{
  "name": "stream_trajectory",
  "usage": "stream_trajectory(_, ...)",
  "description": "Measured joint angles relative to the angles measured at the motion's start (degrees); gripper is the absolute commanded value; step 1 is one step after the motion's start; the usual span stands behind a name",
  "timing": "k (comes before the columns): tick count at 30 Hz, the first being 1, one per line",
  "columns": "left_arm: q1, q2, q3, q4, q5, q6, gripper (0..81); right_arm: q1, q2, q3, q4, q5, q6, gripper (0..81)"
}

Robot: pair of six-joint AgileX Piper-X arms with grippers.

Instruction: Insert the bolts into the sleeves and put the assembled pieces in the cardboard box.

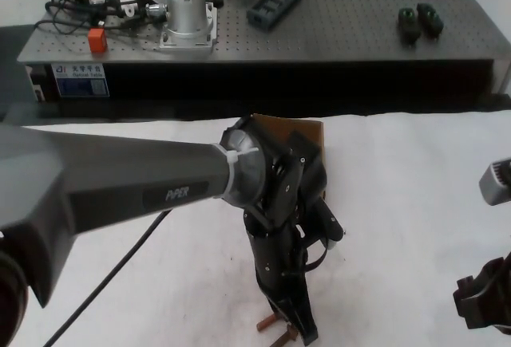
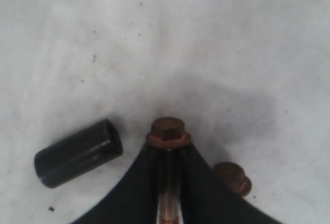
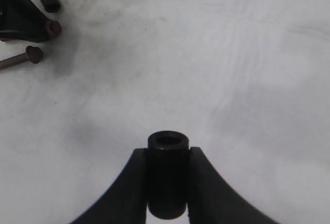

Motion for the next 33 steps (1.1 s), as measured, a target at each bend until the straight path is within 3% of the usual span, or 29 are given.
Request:
stream_trajectory(6, 0.0, 0.0, 0.0, 0.2, 0.0, 0.3, 7.5, 0.0, 0.0, 0.0, 0.0, 0.0, 0.0, 4.3)
stream_trajectory(9, 0.0, 0.0, -0.3, 1.4, 0.0, -0.3, 0.7, 0.0, 0.0, 0.0, 0.0, -0.1, 0.0, 4.3)
stream_trajectory(11, 0.0, 0.0, -0.5, 1.9, 0.0, -0.9, 0.6, 0.0, 0.0, 0.0, 0.0, -0.1, 0.3, 4.3)
stream_trajectory(16, 1.6, -6.1, -0.4, 1.5, 1.3, -8.4, 0.6, 0.0, -0.1, 0.0, 0.0, -0.9, 0.5, 4.3)
stream_trajectory(20, 3.5, -11.7, 0.6, -2.5, 5.5, -13.8, 0.6, 0.0, -5.1, 0.0, -2.2, -7.8, 1.0, 4.3)
stream_trajectory(25, 7.4, -27.9, 9.8, -21.7, 15.9, -29.4, 0.6, 1.0, -9.7, 1.3, -5.7, -19.7, 4.8, 4.3)
stream_trajectory(30, 7.9, -37.0, 17.9, -36.6, 21.8, -39.2, 0.6, 5.3, -10.3, 4.6, -12.0, -25.1, 9.8, 4.3)
stream_trajectory(33, 7.9, -41.7, 23.1, -45.0, 25.0, -44.6, 0.6, 10.2, -10.1, 9.3, -23.9, -27.2, 16.7, 4.3)
